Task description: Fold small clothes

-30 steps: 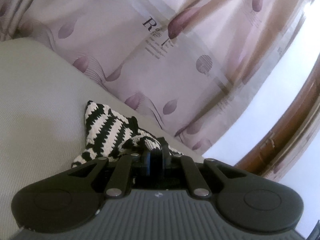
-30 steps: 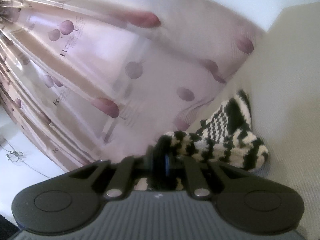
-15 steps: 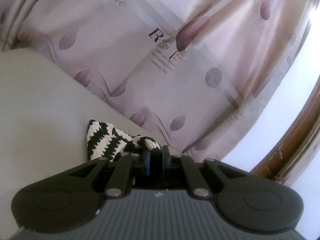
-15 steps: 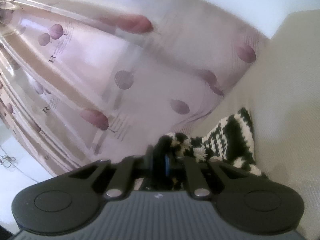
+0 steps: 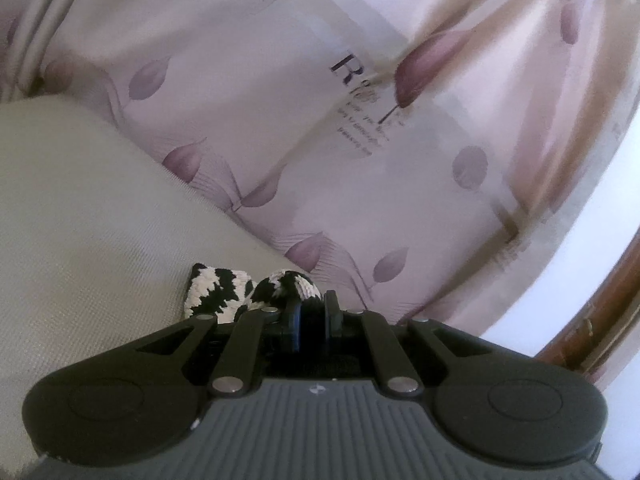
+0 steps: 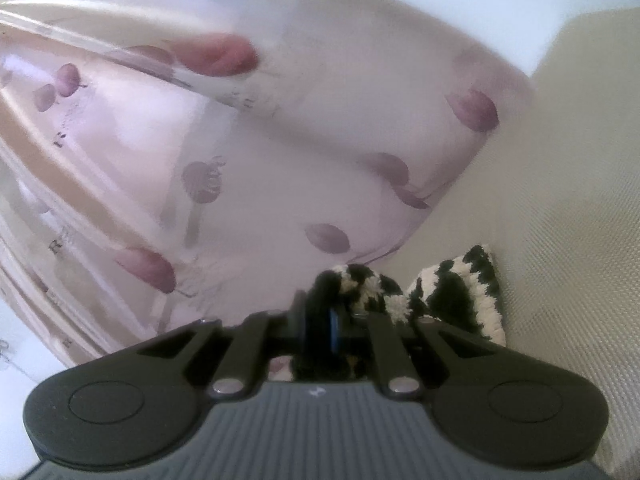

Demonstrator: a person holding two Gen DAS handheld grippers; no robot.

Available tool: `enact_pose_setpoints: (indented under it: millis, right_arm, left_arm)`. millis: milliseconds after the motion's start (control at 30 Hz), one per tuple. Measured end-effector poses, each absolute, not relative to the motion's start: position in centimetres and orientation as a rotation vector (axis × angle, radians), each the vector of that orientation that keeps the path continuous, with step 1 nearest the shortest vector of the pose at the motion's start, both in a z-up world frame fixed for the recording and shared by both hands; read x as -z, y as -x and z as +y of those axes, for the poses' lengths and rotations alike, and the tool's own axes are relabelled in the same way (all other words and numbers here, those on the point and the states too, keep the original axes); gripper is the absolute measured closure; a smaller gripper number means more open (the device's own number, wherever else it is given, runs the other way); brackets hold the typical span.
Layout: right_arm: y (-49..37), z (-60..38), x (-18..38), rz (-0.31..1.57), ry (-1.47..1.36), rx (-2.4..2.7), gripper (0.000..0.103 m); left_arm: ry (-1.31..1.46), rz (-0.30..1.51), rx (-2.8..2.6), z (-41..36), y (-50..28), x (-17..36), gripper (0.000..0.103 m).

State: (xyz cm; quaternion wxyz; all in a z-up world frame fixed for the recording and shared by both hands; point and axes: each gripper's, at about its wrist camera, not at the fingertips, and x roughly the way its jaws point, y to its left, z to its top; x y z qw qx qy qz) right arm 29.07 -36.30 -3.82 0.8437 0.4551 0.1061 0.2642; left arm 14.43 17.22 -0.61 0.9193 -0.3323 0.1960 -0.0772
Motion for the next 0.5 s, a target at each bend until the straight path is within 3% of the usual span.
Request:
enact_pose_setpoints:
  millis: [500]
  right_arm:
    - [-34.6, -35.9, 6.7, 0.335, -1.004, -0.464, 0.092]
  left_arm:
    - [0.666, 0.458, 0.09, 17.5, -19.0, 3.9, 0.093]
